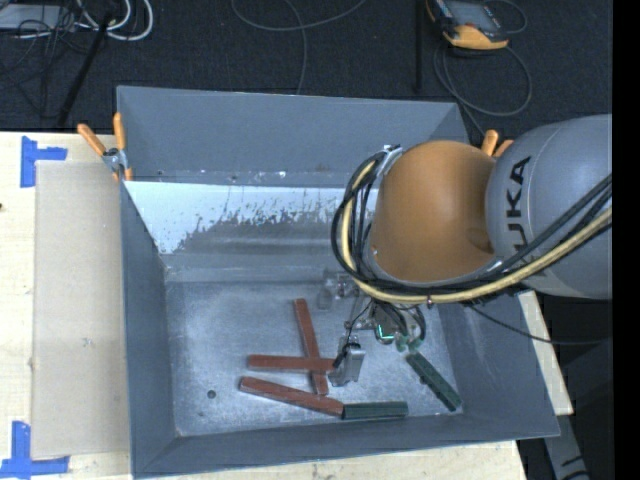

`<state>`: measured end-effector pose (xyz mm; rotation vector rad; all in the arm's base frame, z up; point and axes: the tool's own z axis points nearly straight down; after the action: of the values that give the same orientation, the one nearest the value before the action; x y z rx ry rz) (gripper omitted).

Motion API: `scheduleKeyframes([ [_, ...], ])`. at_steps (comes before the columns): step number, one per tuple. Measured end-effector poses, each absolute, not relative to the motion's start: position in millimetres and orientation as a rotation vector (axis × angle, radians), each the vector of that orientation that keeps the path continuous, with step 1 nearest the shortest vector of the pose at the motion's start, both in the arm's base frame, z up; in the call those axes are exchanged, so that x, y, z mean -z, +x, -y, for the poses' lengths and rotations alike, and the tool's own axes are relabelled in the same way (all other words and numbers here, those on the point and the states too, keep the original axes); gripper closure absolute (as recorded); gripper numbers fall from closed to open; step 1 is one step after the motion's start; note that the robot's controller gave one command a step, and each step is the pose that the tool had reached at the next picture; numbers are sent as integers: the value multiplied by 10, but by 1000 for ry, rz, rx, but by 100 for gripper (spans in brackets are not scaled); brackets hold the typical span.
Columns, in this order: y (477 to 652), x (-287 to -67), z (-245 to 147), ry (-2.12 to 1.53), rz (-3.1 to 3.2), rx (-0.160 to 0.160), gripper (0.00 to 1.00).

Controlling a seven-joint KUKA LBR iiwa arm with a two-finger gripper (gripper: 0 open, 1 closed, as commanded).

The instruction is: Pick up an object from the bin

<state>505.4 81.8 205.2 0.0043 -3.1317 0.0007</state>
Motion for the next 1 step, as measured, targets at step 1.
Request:
scheduleKeyframes([
  [1,5133,-677,-1081,203,3125,-2,0],
])
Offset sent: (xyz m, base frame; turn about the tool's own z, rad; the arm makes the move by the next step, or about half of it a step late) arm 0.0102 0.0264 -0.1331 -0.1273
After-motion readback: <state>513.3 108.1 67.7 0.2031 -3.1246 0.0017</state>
